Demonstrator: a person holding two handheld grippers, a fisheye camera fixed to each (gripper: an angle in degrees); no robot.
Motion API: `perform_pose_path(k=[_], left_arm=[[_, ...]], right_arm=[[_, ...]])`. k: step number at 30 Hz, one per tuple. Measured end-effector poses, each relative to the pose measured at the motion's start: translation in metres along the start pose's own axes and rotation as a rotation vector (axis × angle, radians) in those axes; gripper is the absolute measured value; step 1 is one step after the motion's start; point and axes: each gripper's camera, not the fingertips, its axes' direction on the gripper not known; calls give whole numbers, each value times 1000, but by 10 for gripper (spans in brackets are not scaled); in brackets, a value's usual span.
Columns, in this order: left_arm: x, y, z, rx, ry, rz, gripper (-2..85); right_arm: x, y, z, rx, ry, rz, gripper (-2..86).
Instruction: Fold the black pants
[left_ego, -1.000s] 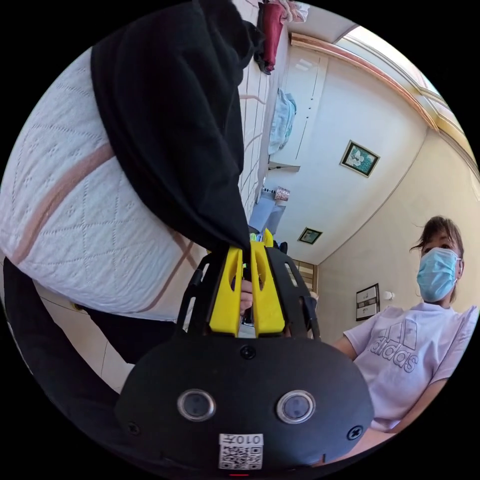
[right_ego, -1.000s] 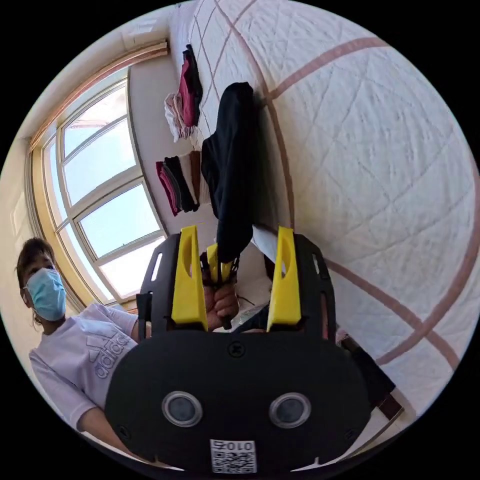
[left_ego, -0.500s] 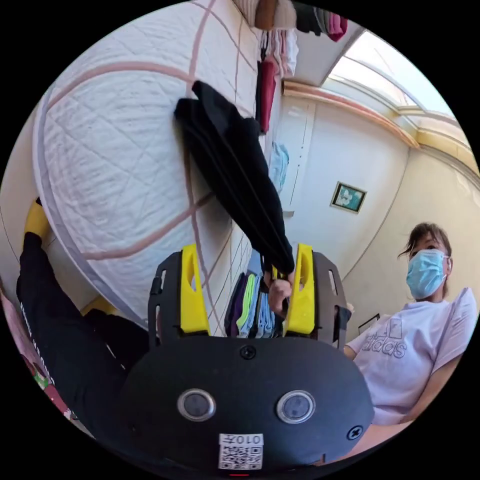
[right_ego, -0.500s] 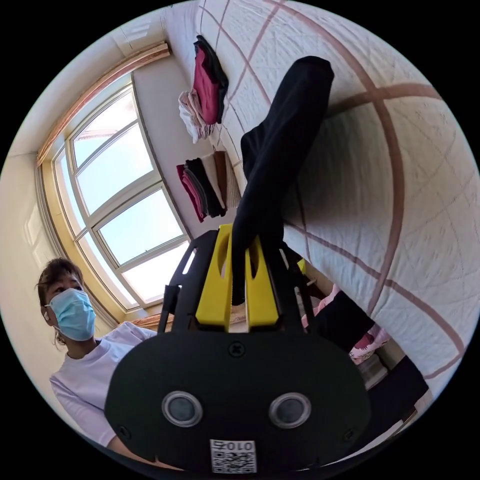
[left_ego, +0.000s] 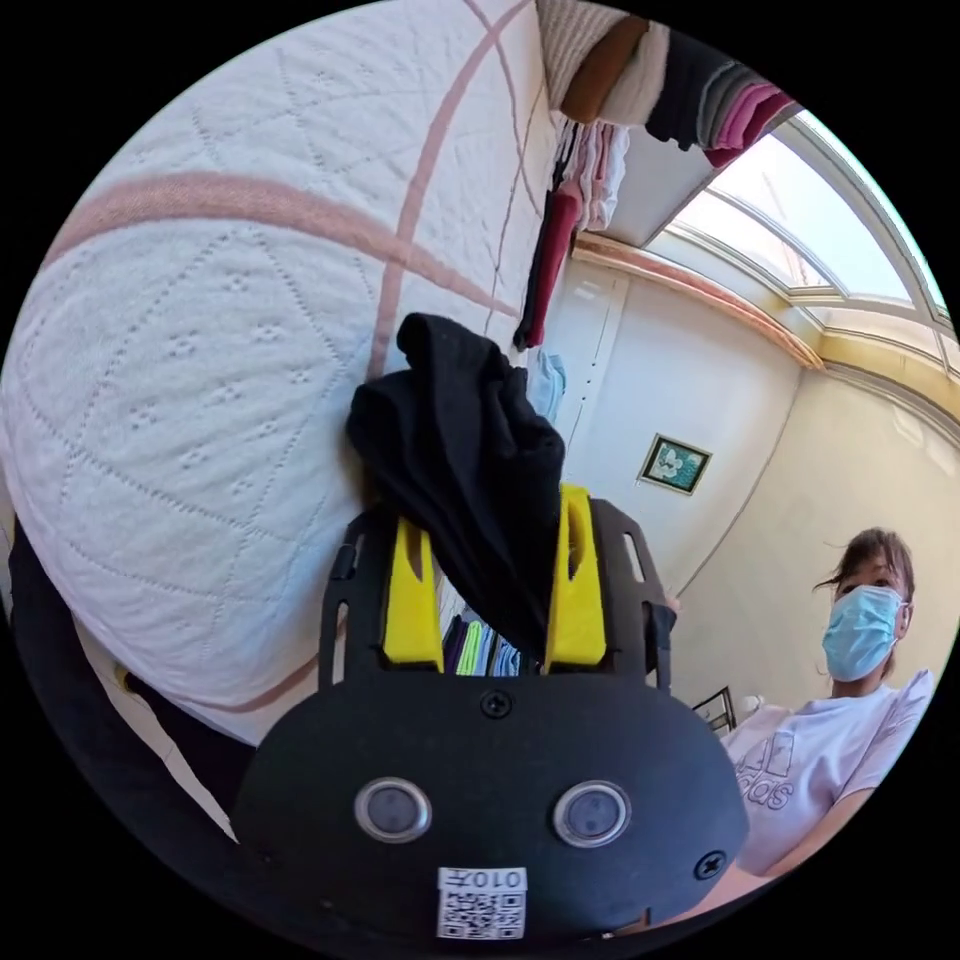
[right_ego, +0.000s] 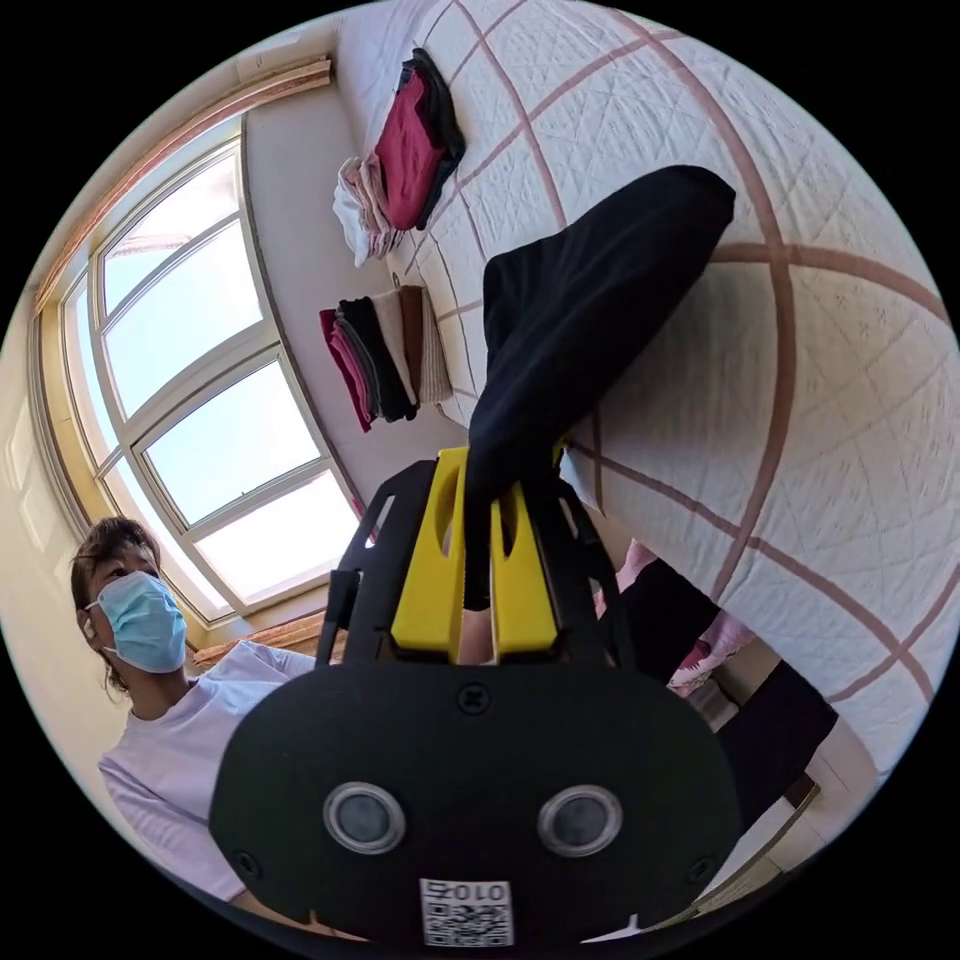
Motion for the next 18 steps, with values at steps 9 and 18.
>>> perform_pose_path(k=[9, 18], left_arm=[[44, 10, -47, -86, -202, 30, 84], [191, 1, -105, -288, -134, 207, 82]], right_arm=[[8, 24, 26, 74, 146, 115, 51], [-159, 61, 62, 10, 317, -166, 47]])
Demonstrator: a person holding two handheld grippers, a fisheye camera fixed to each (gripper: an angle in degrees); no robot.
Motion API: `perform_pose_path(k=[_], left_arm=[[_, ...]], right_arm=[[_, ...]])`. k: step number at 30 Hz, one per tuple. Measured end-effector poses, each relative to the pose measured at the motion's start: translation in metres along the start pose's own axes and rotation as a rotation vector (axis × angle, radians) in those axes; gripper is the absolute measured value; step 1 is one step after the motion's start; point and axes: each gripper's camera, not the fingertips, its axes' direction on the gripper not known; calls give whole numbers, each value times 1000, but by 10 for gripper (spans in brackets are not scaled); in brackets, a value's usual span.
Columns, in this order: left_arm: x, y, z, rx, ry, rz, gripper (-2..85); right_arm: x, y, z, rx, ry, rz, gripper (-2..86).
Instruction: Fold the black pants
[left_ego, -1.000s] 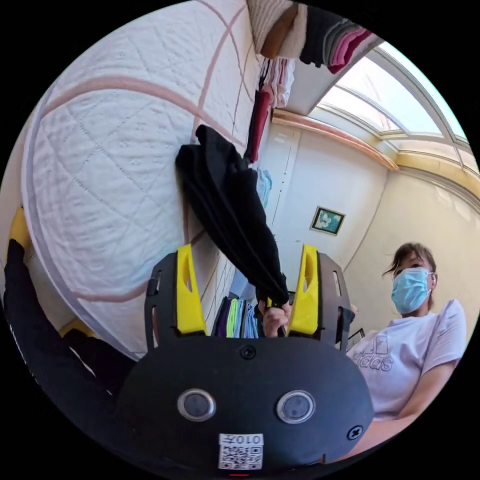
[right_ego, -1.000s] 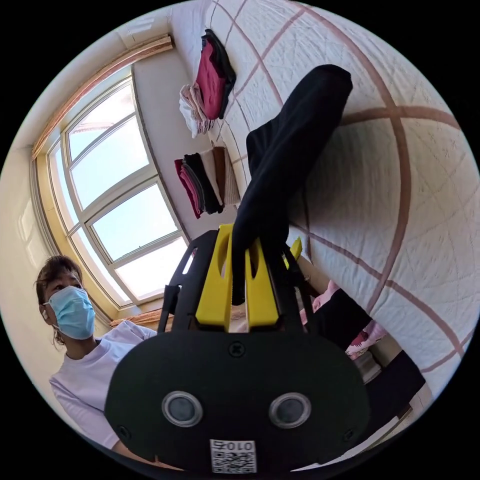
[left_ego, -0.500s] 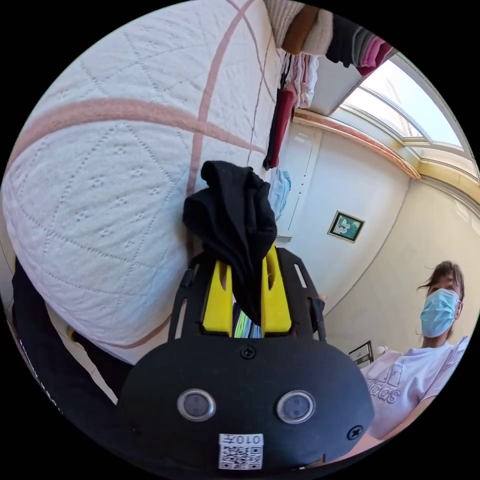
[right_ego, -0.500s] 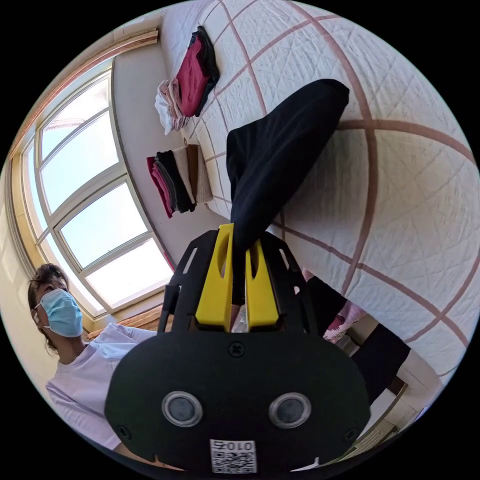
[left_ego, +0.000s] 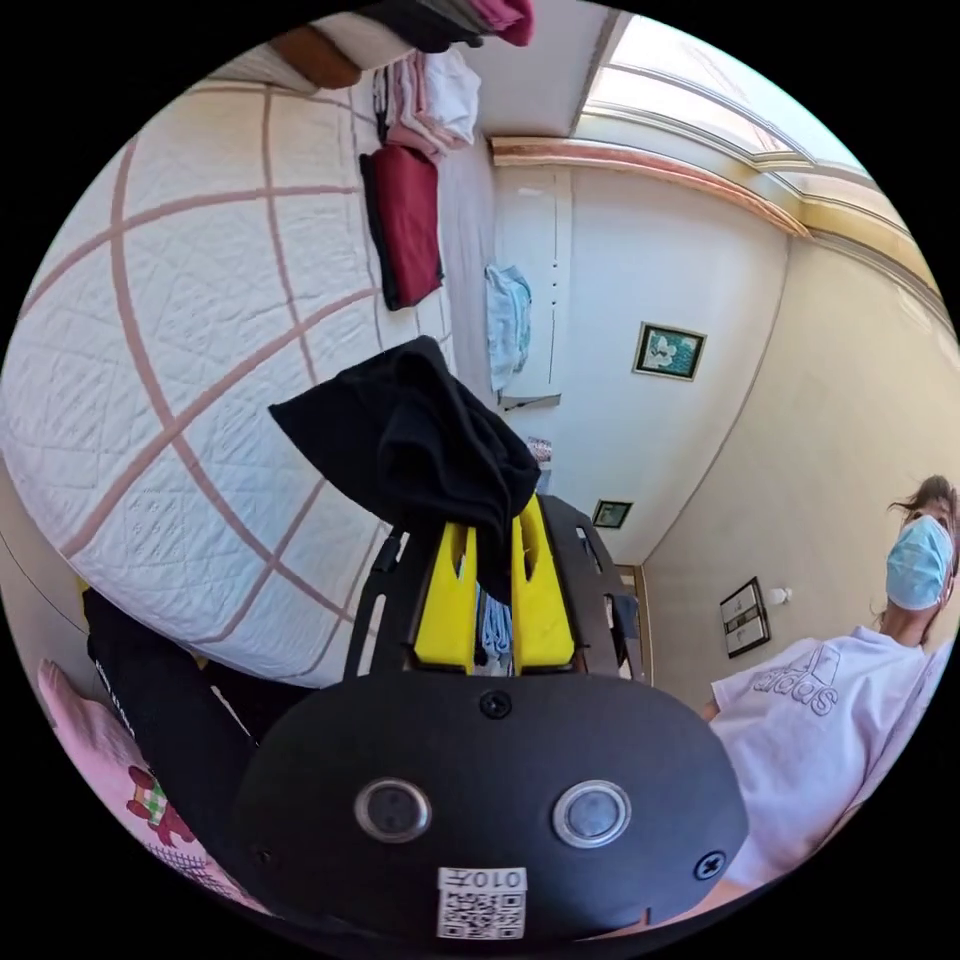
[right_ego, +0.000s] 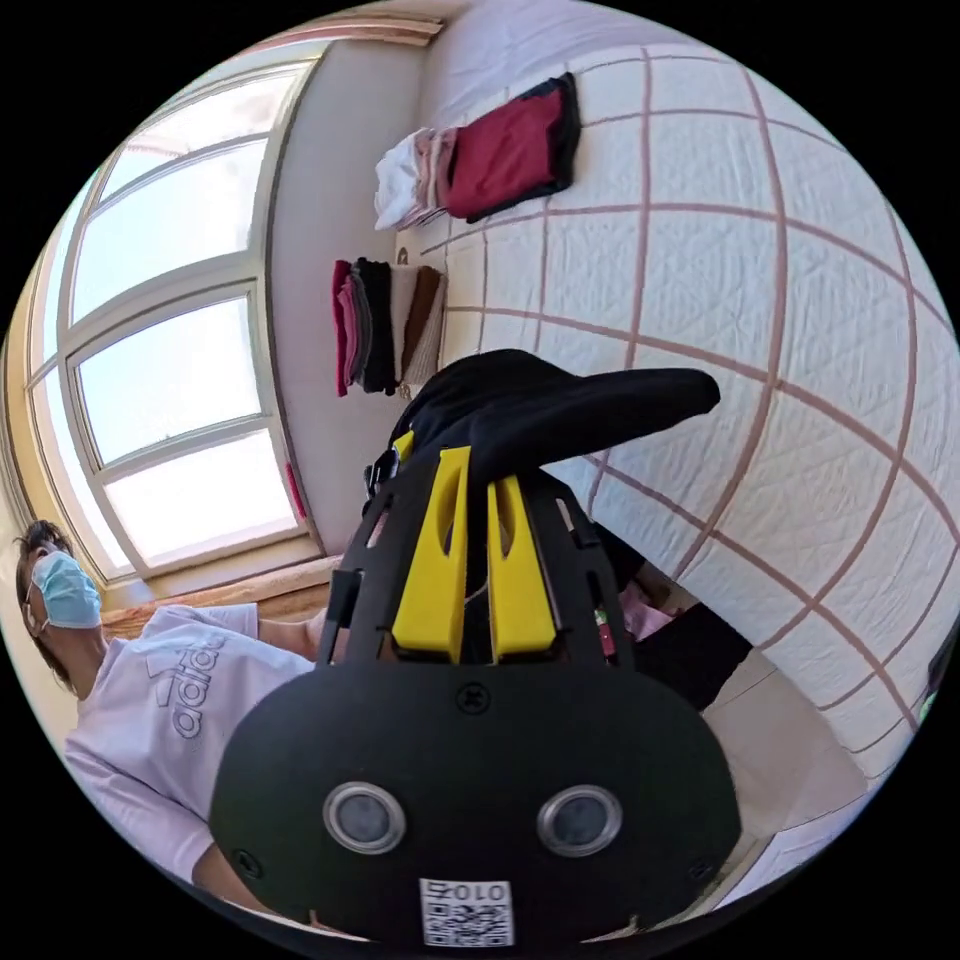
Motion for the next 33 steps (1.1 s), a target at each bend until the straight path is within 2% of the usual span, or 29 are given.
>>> perform_pose_path(k=[6, 13, 17, 23, 28, 33], left_arm=[[105, 19, -108, 93, 69, 42, 81], [183, 64, -219, 329, 69, 123, 79], [199, 104, -264, 458, 81, 58, 79], [209, 134, -333, 588, 126, 8, 79], [214, 118, -384, 663, 185, 10, 79], [209, 64, -445, 717, 259, -24, 78]], right_arm=[[-121, 20, 18, -44, -52, -173, 47], [-186, 25, 52, -94, -199, -265, 49], [-213, 18, 74, -154, -242, -311, 49], [-277, -1, 115, -260, -193, -405, 50], [-335, -35, 145, -308, -145, -454, 51], [-421, -117, 207, -385, -59, -517, 50]])
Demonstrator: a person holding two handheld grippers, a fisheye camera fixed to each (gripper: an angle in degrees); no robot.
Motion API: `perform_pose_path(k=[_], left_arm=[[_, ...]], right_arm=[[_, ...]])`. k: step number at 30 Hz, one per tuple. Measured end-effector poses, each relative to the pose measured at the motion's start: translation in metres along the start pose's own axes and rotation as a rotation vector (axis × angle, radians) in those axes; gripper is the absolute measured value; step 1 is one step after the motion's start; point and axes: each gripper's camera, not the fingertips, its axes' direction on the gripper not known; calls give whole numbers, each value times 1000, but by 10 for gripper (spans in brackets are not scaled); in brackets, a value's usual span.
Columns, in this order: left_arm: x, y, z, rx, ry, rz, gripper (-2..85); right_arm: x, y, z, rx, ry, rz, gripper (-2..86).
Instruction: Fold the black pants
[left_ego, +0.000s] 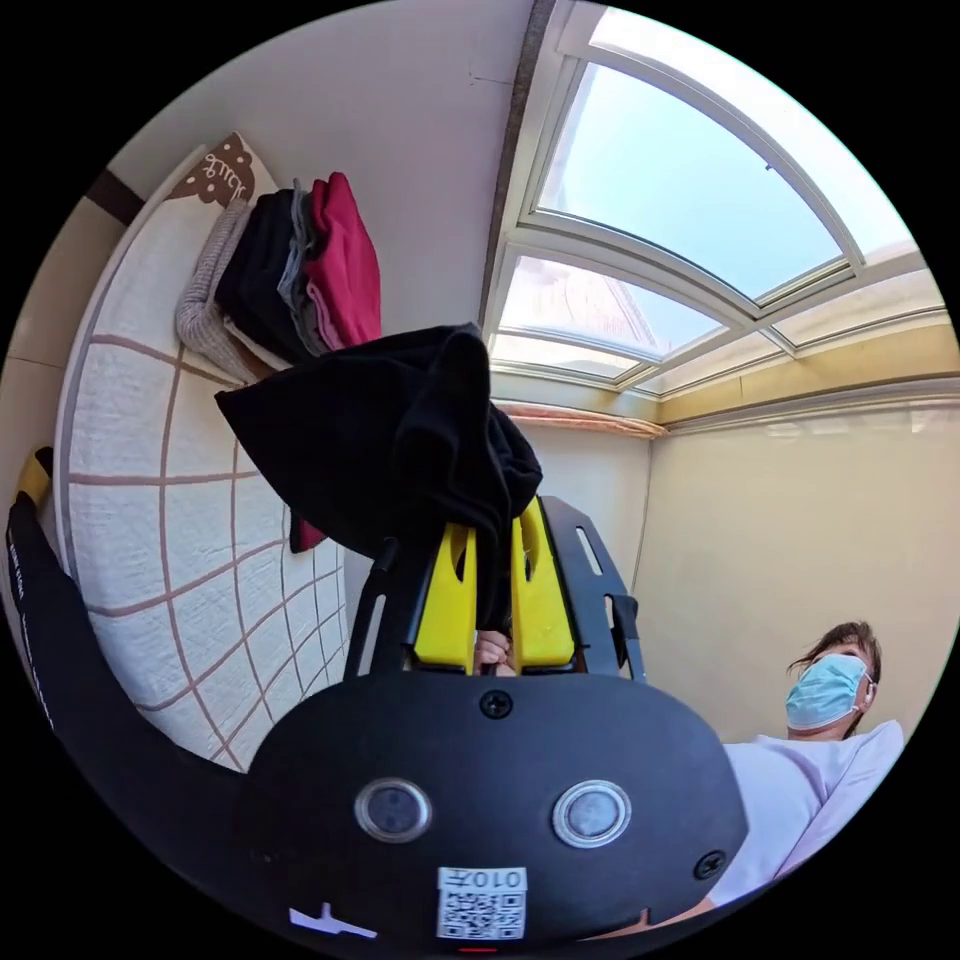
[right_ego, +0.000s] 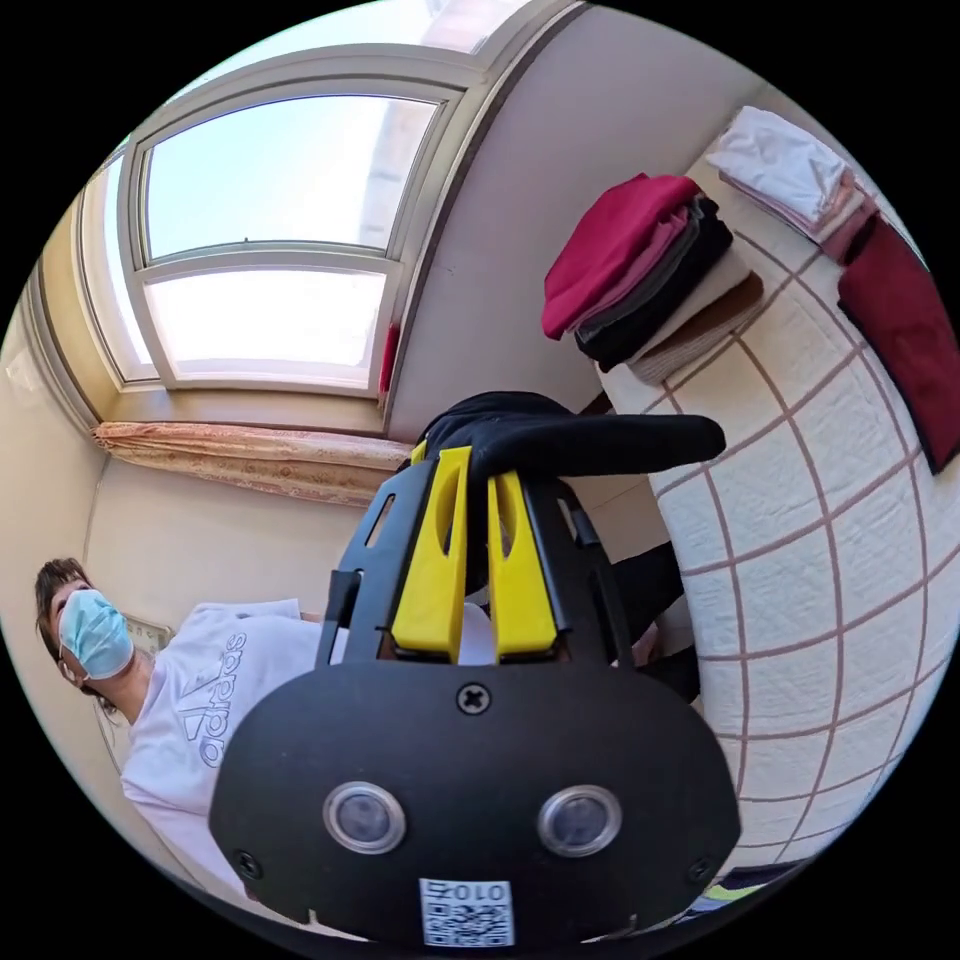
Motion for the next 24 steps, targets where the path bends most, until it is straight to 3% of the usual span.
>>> perform_pose_path(k=[7, 13, 16, 20, 24], left_arm=[[49, -187, 16, 125, 112, 117, 78], [76, -289, 31, 274, 242, 324, 75], [27, -303, 43, 324, 236, 166, 73], [-75, -281, 53, 415, 80, -214, 71], [-85, -283, 52, 429, 112, -167, 72]], right_arm=[[-65, -228, 17, -93, 58, -208, 48], [-105, -367, 25, -162, 98, -569, 37], [-43, -422, 44, -269, 127, -444, 37], [111, -456, 80, -367, 93, 146, 45], [126, -455, 83, -289, 30, 155, 46]])
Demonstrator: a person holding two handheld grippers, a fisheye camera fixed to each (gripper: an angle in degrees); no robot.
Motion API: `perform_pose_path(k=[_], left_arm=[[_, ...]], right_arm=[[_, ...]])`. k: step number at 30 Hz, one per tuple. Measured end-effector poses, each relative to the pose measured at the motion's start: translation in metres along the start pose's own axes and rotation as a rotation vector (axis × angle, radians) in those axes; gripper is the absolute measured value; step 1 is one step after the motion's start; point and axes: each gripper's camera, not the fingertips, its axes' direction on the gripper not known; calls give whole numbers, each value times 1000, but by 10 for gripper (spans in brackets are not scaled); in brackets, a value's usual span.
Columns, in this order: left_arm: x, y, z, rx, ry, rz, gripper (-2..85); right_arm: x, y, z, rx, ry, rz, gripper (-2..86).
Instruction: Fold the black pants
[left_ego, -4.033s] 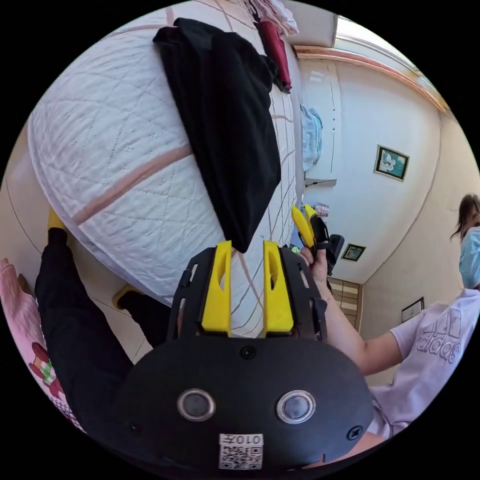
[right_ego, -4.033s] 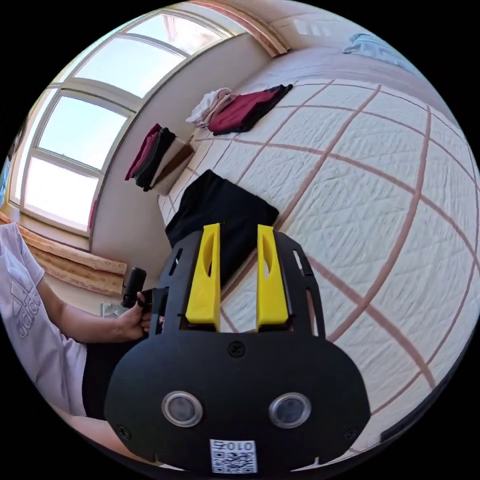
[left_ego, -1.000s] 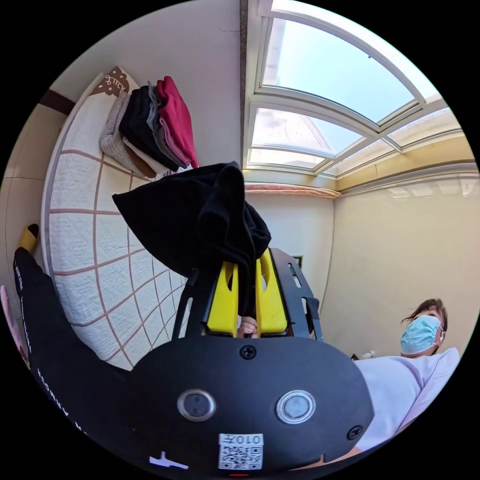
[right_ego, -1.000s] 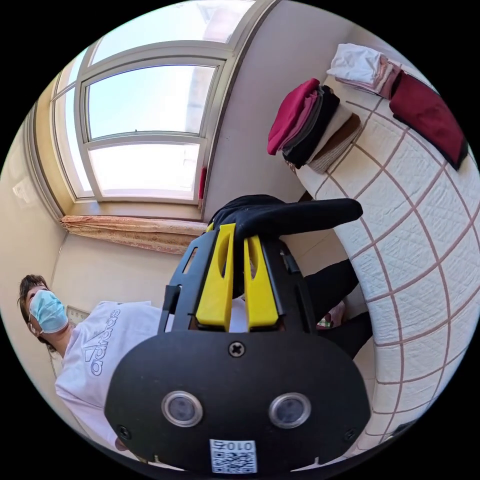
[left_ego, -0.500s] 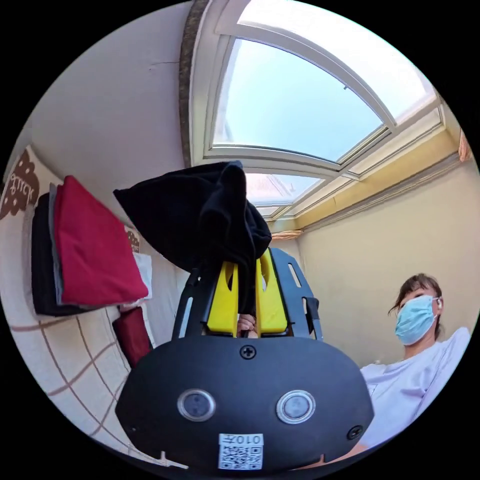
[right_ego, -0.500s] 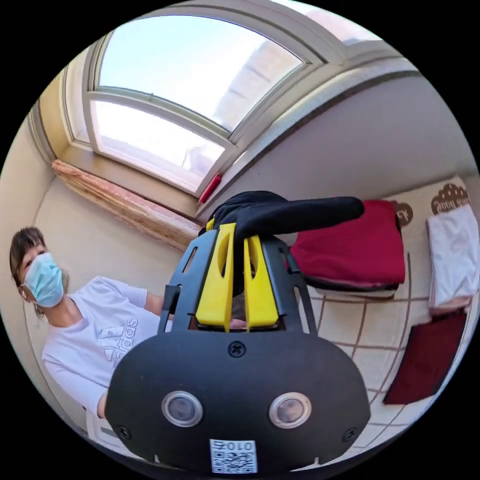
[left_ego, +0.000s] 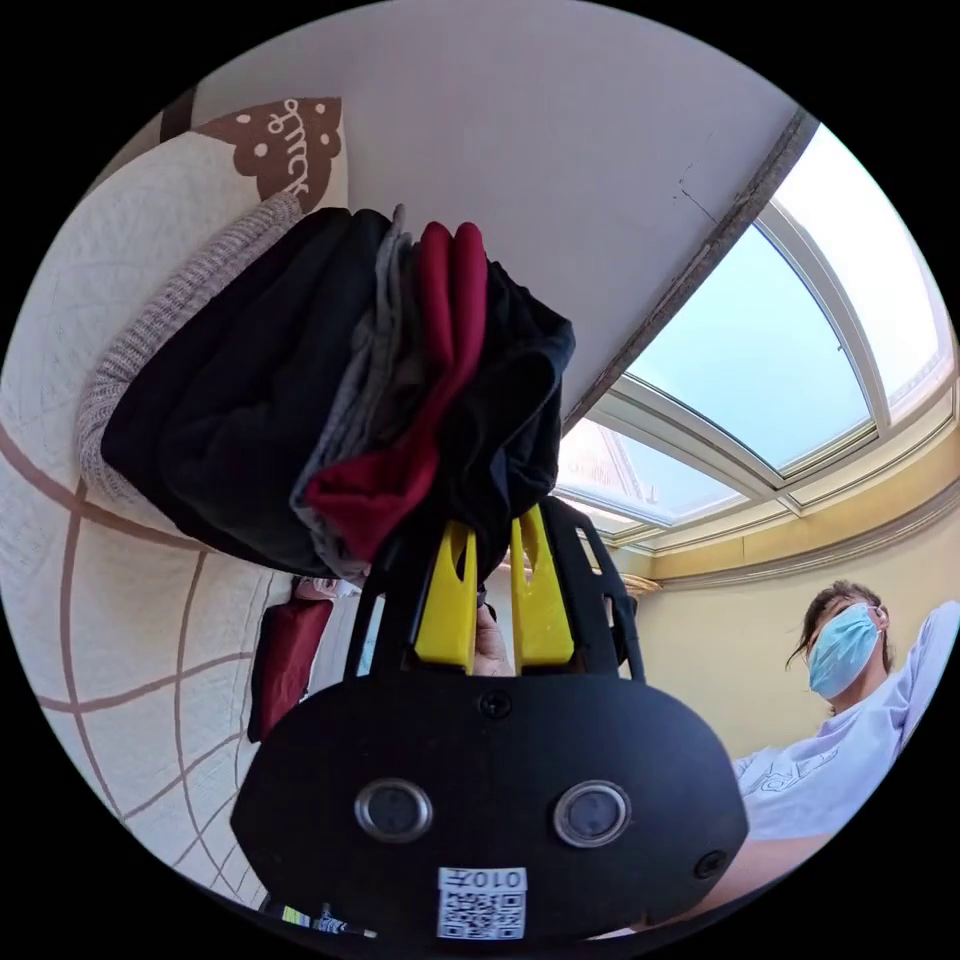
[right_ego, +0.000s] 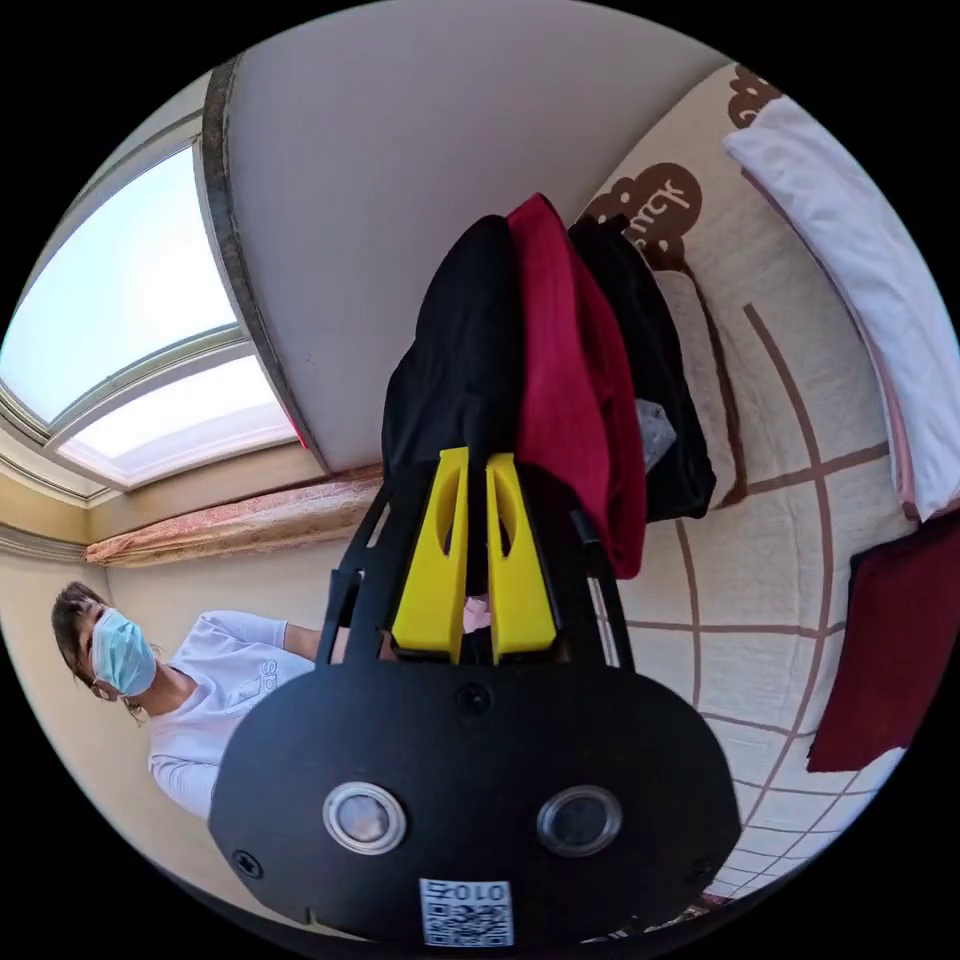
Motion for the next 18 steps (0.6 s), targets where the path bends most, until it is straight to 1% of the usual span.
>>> perform_pose_path(k=[2, 5, 7, 8, 9, 12, 14, 15, 16, 18], left_arm=[[14, -10, 5, -36, -14, 13, 75], [21, -11, 9, -25, -3, -5, 79], [23, -10, 11, -35, 15, -14, 82], [26, -10, 12, -67, 0, -13, 85], [28, -11, 13, -91, -10, -13, 86], [46, -15, 11, -229, -44, -22, 79], [66, -17, -2, -378, -122, -13, 53], [71, -17, -5, -417, -134, -20, 45], [83, -16, -11, -495, -151, -20, 31], [113, -17, -16, -571, -201, 81, 17]], right_arm=[[-14, -4, -3, -11, 39, -25, 46], [-41, -12, -10, 17, 121, -85, 44], [-47, -17, -7, -7, 205, -78, 44], [-50, -20, -3, -30, 284, -66, 43], [-54, -20, -1, -26, 315, -63, 43], [-74, -18, -7, 20, 290, -97, 43], [-88, -17, -11, 42, 300, -130, 44], [-94, -18, -12, 40, 321, -139, 43], [-96, -19, -12, 30, 340, -137, 43], [-98, -26, -5, -23, 408, -126, 44]])
